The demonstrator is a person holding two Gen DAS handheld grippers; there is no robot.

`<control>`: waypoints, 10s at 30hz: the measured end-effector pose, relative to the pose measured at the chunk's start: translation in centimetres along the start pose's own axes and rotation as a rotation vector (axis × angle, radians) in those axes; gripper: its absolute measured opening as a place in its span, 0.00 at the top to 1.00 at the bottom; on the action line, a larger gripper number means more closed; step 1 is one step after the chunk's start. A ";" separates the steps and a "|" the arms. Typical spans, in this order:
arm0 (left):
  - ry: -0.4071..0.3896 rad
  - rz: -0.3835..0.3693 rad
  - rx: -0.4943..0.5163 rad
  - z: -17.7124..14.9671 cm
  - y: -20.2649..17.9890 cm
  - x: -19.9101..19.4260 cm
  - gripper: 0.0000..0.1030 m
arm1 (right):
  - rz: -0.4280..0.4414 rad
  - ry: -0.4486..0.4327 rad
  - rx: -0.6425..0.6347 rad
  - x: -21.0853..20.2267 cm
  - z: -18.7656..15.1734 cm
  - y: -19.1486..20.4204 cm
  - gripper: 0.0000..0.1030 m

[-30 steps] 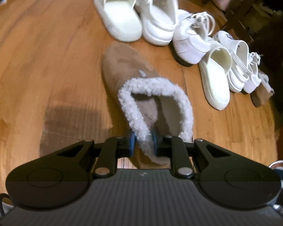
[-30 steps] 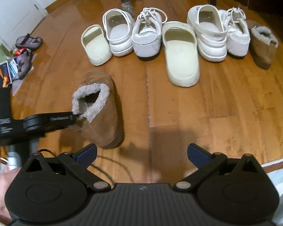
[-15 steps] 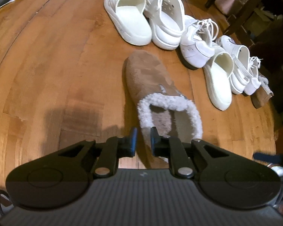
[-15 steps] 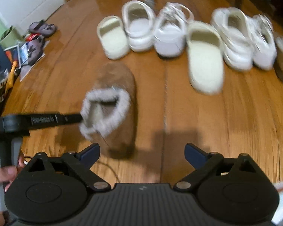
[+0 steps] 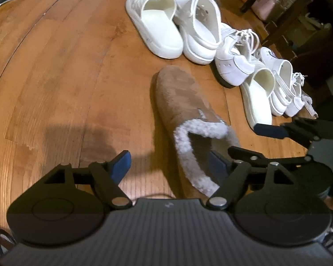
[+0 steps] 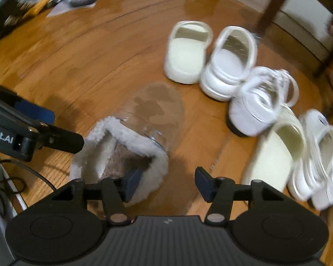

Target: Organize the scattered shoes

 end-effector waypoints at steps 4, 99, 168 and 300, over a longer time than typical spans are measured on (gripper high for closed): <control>0.014 -0.004 -0.040 0.2 1.1 0.0 0.19 | -0.039 0.018 -0.072 2.1 1.4 0.8 0.32; 0.025 -0.032 0.012 0.3 5.1 -1.8 0.07 | 0.261 0.021 0.069 0.6 -3.4 3.0 0.47; -0.035 0.122 0.011 0.5 5.4 -2.7 0.07 | 0.402 -0.107 0.776 0.2 -4.8 3.6 0.21; -0.146 0.207 0.223 2.8 -5.5 1.9 0.94 | 0.161 -0.199 0.404 -4.3 -3.2 -6.4 0.50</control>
Point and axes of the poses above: each gripper's, at about its wrist camera, not at the fingertips, and x roughly the way its jaws point, y to its left, z to its top, the point moved 4 cm from there along x, roughly the way its jaws point, and after that the axes turned 6 degrees about x, right-handed, at the moved point
